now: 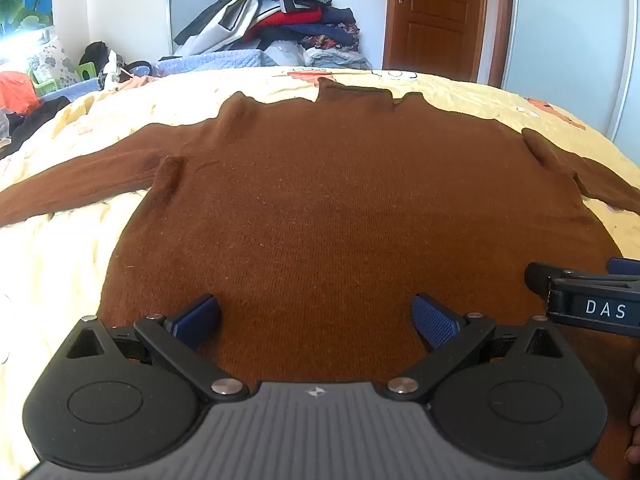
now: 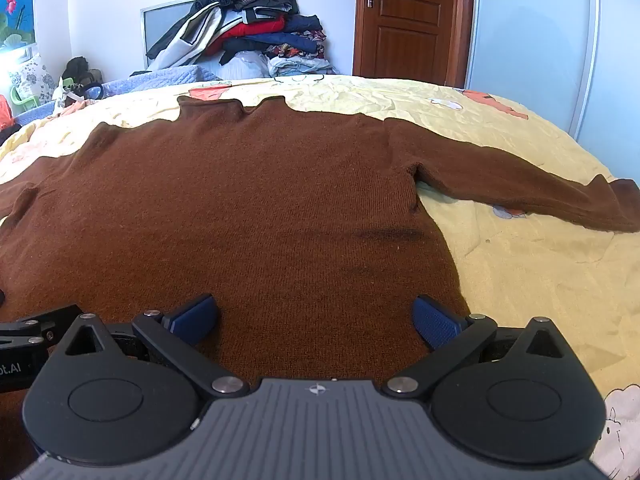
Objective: Fold small clothes
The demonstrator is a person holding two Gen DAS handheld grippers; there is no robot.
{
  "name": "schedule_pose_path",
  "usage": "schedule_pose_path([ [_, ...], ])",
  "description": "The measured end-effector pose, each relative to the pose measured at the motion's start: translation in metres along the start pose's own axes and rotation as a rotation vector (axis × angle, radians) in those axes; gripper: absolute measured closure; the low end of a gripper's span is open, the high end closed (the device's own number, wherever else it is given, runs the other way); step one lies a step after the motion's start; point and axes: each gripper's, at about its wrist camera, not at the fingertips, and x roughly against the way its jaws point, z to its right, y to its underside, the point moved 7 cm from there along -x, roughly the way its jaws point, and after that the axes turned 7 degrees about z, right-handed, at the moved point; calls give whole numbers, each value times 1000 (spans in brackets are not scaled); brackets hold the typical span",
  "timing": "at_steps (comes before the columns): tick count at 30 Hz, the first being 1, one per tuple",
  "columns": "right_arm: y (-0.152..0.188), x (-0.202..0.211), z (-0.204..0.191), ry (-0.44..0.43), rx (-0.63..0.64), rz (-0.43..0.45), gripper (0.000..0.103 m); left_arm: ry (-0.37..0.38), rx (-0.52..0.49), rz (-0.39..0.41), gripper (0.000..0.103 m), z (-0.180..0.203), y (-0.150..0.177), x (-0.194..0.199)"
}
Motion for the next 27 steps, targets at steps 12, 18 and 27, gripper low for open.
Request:
schedule_pose_path([
  [12,0,0,0,0,1,0,0,-2,-1,4,0,-1,0,0],
  [18,0,0,0,0,1,-1,0,-2,-1,5,0,-1,0,0],
  [27,1,0,1,2,1,1,0,-3,-10,4,0,2,-1,3],
])
